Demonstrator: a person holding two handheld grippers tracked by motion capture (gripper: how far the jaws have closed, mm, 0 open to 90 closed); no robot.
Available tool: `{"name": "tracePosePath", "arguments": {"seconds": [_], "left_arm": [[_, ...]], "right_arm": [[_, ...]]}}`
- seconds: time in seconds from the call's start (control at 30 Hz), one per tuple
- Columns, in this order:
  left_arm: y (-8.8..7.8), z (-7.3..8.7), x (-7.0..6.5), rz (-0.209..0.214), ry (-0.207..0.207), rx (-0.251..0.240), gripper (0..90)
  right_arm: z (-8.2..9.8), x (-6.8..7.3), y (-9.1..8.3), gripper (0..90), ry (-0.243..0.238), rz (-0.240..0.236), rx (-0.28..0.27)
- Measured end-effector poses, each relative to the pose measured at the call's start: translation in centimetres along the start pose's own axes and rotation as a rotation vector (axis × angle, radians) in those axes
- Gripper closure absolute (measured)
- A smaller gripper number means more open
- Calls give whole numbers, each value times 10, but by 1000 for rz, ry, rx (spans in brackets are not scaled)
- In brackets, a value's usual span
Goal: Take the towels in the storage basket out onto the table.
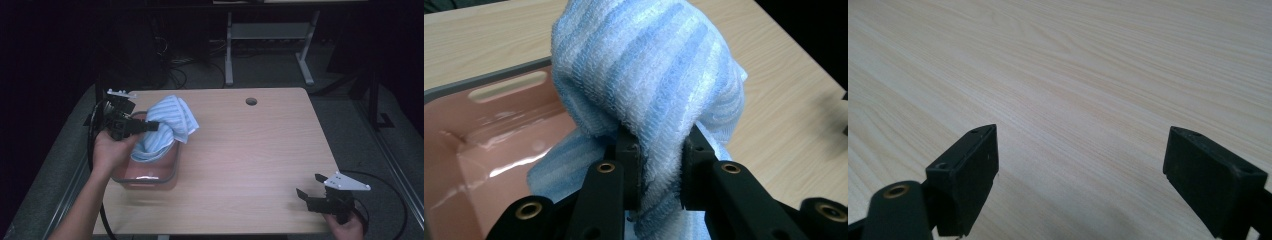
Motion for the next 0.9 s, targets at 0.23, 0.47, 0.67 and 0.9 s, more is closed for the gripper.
{"name": "tracePosePath", "arguments": {"seconds": [0.23, 0.47, 0.67, 0.9], "left_arm": [[5, -7, -12, 16, 24, -1, 753], [14, -11, -20, 31, 33, 5, 753], [24, -13, -29, 43, 41, 17, 753], [38, -17, -38, 62, 51, 26, 752]], "right_arm": [[0, 0, 0, 141, 2, 1, -1], [0, -1, -1, 141, 5, 0, -3], [0, 0, 0, 141, 0, 1, -4], [-1, 0, -1, 141, -2, -1, -8]]}}
Point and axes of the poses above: each handheld gripper's, and its own axes: y roughly forward along the jaws, z roughly out of its underside, x roughly to its left, the point moved 6 cm from there along y, roughly forward along the jaws, and after that the axes turned 2 degrees about -x, right-handed, at the moved point
